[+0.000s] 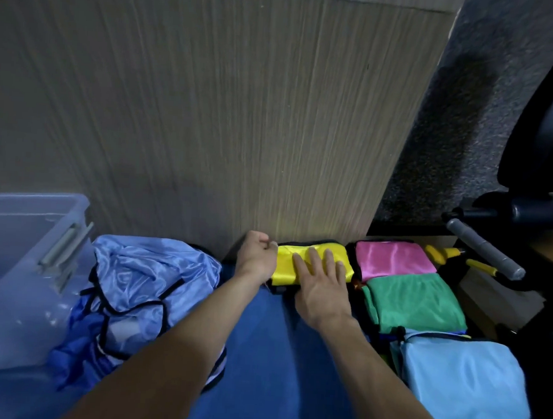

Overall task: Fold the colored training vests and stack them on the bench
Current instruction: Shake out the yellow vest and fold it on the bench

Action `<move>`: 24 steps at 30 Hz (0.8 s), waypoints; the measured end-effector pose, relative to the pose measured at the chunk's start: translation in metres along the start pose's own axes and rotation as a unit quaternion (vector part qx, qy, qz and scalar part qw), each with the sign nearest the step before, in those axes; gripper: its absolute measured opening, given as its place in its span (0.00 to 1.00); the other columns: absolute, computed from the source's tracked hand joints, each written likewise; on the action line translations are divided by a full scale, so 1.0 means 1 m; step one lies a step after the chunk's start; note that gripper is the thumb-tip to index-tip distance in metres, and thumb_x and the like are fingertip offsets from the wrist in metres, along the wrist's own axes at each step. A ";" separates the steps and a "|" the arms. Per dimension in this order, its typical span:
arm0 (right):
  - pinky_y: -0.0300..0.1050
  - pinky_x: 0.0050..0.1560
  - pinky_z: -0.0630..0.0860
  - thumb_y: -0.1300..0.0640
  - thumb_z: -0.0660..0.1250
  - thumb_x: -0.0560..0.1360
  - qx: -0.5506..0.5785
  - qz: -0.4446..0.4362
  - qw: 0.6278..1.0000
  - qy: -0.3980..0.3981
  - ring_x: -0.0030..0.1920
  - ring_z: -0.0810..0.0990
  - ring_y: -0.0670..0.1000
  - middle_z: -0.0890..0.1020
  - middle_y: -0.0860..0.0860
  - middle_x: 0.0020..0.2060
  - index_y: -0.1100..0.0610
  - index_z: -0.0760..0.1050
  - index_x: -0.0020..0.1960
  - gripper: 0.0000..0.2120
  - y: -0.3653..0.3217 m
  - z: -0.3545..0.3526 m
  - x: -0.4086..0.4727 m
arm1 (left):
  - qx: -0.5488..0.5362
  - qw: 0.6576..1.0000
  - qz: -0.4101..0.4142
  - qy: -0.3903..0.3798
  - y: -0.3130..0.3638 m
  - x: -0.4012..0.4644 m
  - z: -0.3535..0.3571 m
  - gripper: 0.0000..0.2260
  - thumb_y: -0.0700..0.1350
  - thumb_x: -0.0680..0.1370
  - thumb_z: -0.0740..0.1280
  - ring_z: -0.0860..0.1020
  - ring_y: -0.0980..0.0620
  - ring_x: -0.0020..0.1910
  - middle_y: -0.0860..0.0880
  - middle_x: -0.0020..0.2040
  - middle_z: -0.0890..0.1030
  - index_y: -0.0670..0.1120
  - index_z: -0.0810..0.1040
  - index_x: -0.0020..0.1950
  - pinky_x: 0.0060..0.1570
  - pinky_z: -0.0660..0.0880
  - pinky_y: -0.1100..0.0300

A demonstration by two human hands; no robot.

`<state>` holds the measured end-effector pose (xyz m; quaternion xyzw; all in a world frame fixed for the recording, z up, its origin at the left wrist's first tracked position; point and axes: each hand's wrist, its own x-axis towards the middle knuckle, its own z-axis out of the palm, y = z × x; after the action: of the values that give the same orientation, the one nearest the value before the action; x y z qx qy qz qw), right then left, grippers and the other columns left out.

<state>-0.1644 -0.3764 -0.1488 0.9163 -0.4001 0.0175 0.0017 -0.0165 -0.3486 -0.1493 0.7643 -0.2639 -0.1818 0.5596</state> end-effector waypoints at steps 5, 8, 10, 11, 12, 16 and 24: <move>0.63 0.79 0.39 0.53 0.61 0.79 0.031 0.003 0.999 0.013 0.81 0.38 0.63 0.43 0.53 0.82 0.50 0.43 0.83 0.39 -0.015 -0.012 -0.012 | 0.080 0.991 0.088 -0.066 -0.003 -0.039 -0.088 0.12 0.37 0.78 0.65 0.82 0.48 0.40 0.52 0.39 0.81 0.54 0.77 0.43 0.47 0.81 0.50; 0.59 0.80 0.42 0.53 0.62 0.79 0.083 -0.030 0.996 0.029 0.82 0.41 0.61 0.46 0.53 0.83 0.51 0.46 0.83 0.38 -0.038 -0.014 -0.037 | 0.148 0.978 0.116 -0.086 0.002 -0.075 -0.148 0.12 0.35 0.77 0.65 0.78 0.55 0.31 0.55 0.34 0.80 0.53 0.78 0.42 0.36 0.75 0.62; 0.52 0.80 0.50 0.51 0.65 0.78 0.121 -0.083 0.989 0.031 0.81 0.51 0.59 0.57 0.54 0.81 0.53 0.53 0.82 0.36 -0.055 -0.014 -0.058 | 0.265 0.951 0.124 -0.096 -0.001 -0.099 -0.184 0.10 0.38 0.77 0.64 0.78 0.57 0.35 0.56 0.35 0.80 0.53 0.78 0.42 0.36 0.72 0.68; 0.48 0.78 0.55 0.51 0.66 0.77 0.147 -0.111 0.983 0.017 0.79 0.57 0.58 0.62 0.54 0.78 0.54 0.57 0.80 0.35 -0.063 -0.014 -0.069 | 0.329 0.933 0.116 -0.089 -0.006 -0.111 -0.201 0.08 0.40 0.77 0.64 0.78 0.56 0.38 0.56 0.38 0.80 0.53 0.78 0.42 0.38 0.73 0.66; 0.46 0.77 0.58 0.51 0.67 0.77 0.173 -0.139 0.975 -0.006 0.77 0.62 0.57 0.66 0.54 0.76 0.54 0.60 0.79 0.33 -0.072 -0.013 -0.082 | 0.370 0.920 0.103 -0.080 -0.013 -0.123 -0.215 0.07 0.42 0.76 0.63 0.79 0.54 0.41 0.55 0.40 0.81 0.53 0.77 0.42 0.41 0.76 0.61; 0.44 0.76 0.59 0.50 0.69 0.78 0.219 -0.202 0.950 -0.093 0.78 0.59 0.55 0.59 0.50 0.79 0.48 0.59 0.80 0.34 -0.100 -0.004 -0.125 | 0.367 0.913 0.035 -0.173 -0.037 -0.167 -0.255 0.09 0.53 0.71 0.76 0.81 0.55 0.41 0.55 0.39 0.82 0.52 0.79 0.43 0.45 0.78 0.56; 0.48 0.69 0.65 0.46 0.64 0.81 0.157 -0.202 0.965 -0.056 0.73 0.67 0.53 0.64 0.43 0.76 0.44 0.75 0.64 0.12 -0.127 0.007 -0.153 | 0.458 0.840 0.123 -0.263 -0.057 -0.208 -0.242 0.09 0.50 0.75 0.72 0.79 0.49 0.53 0.50 0.53 0.80 0.50 0.78 0.53 0.51 0.73 0.56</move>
<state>-0.1750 -0.1780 -0.1595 0.9663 -0.1985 0.0284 -0.1613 -0.0310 -0.0251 -0.1326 0.8181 -0.5462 -0.1644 0.0733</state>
